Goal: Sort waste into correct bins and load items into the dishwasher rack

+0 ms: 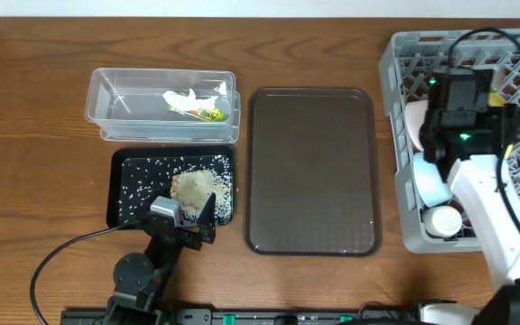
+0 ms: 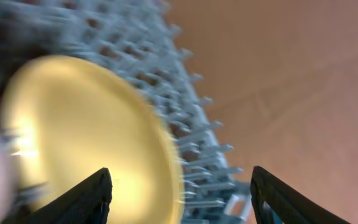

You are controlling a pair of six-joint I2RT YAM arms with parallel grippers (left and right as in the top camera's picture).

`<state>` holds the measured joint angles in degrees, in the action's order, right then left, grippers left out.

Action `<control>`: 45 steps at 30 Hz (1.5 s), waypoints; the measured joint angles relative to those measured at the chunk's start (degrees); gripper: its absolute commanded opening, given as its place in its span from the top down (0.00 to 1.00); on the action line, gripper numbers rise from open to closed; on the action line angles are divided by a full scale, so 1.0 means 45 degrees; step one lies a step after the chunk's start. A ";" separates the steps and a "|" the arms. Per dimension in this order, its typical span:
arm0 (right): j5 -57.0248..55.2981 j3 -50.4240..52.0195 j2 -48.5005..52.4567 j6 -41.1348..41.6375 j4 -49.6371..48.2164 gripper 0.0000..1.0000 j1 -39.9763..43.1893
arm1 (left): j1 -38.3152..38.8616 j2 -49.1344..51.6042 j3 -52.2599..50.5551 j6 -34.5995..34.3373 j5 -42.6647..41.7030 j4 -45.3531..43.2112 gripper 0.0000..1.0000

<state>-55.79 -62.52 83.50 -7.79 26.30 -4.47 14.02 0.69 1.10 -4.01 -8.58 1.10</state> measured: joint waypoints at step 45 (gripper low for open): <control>1.1924 0.2361 -1.1079 0.2531 0.3322 0.01 -0.4648 | 0.0000 0.0000 0.0010 0.0000 -0.0010 0.0015 0.07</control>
<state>-2.13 -51.90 33.65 3.60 41.25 -25.39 14.02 0.69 1.15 -4.01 -8.62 1.17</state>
